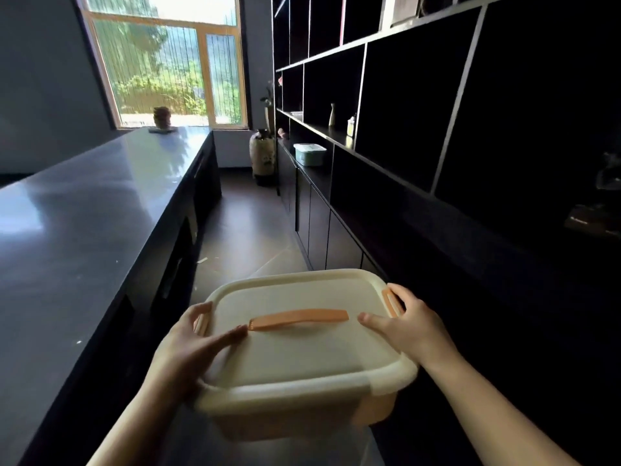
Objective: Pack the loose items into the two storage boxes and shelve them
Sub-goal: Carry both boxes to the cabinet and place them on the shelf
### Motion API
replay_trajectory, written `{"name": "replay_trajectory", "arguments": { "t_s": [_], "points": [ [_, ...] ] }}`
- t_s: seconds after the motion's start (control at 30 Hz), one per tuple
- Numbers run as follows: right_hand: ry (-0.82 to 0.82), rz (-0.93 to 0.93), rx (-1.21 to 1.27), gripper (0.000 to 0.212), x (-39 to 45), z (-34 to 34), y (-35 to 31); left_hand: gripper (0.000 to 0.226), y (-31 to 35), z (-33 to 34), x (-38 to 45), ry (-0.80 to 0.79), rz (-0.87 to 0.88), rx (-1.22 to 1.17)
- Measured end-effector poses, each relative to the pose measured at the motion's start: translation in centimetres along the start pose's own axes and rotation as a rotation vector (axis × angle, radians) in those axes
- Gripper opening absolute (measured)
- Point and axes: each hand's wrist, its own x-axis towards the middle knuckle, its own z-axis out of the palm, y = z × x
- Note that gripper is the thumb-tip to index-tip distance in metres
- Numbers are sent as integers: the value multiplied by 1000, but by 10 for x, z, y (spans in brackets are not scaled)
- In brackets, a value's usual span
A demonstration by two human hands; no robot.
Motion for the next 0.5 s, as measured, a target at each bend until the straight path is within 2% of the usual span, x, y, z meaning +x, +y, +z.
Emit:
{"name": "replay_trajectory", "arguments": {
  "t_s": [0.23,0.5],
  "points": [
    [13,43,39,88,130,74,-49,89,-11,-1,165,-22,32,20],
    [53,92,103,89,264,144,-111,83,9,-14,348,-48,108,74]
  ]
}}
